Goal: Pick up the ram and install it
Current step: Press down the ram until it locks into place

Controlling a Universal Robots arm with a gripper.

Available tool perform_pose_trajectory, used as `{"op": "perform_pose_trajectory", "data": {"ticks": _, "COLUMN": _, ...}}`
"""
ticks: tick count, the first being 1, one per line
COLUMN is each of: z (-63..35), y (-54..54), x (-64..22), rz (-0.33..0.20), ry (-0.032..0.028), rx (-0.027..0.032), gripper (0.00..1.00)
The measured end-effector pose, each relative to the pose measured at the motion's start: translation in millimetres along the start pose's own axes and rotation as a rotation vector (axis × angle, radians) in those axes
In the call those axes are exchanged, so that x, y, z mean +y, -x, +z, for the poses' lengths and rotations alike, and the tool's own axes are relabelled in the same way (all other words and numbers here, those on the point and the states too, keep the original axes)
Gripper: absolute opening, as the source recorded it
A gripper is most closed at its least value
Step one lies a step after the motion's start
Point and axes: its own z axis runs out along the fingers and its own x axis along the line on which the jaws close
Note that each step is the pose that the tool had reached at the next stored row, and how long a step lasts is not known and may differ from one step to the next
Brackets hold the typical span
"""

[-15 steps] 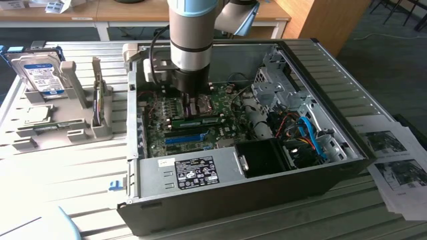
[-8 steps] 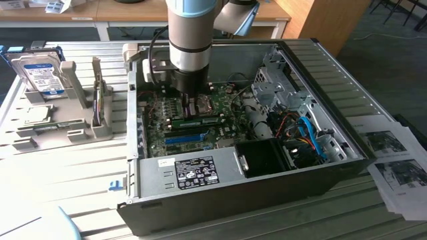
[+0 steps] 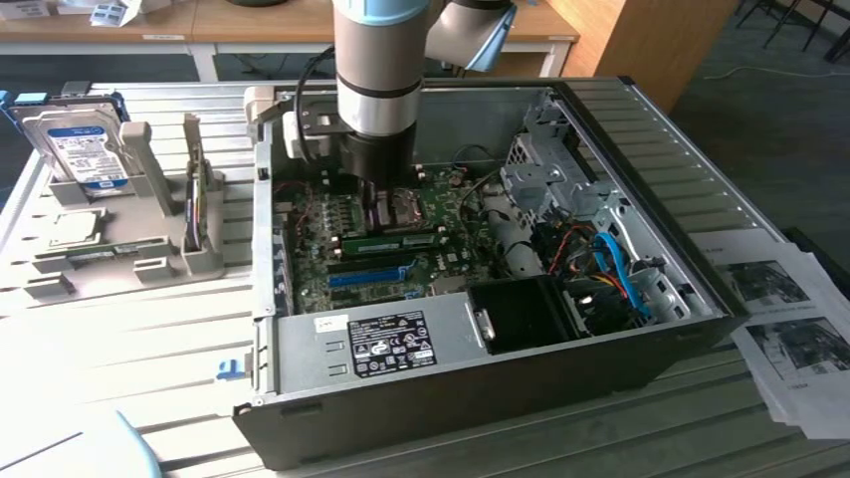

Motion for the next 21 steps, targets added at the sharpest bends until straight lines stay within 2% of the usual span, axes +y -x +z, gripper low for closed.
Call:
{"op": "perform_pose_trajectory", "data": {"ticks": 7, "z": -0.3, "y": -0.1, "x": 1.4, "rz": 0.0, "ry": 0.0, "rx": -0.0006, "gripper": 0.09}}
{"op": "perform_pose_trajectory", "data": {"ticks": 13, "z": -0.4, "y": -0.2, "x": 11.6, "rz": 0.0, "ry": -0.0055, "rx": -0.0052, "gripper": 0.09}}
{"op": "perform_pose_trajectory", "data": {"ticks": 21, "z": -0.5, "y": -0.3, "x": 21.0, "rz": 0.0, "ry": -0.0104, "rx": -0.0071, "gripper": 0.09}}
